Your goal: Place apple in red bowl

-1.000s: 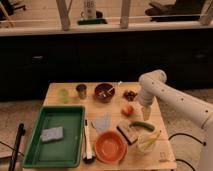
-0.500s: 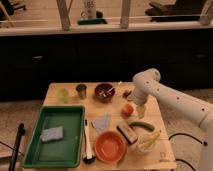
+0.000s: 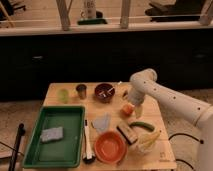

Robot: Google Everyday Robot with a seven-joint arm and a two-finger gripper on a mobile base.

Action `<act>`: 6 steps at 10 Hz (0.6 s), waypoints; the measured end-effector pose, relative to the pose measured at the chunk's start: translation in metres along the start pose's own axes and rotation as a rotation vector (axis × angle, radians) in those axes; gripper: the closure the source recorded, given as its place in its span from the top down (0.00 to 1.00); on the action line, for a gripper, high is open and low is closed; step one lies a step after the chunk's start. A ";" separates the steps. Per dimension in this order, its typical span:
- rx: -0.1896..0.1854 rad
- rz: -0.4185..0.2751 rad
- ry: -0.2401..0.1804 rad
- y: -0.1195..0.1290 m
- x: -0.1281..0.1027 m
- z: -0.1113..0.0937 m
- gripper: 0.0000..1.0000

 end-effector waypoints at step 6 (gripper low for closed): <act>-0.039 -0.026 -0.024 -0.003 0.002 0.020 0.30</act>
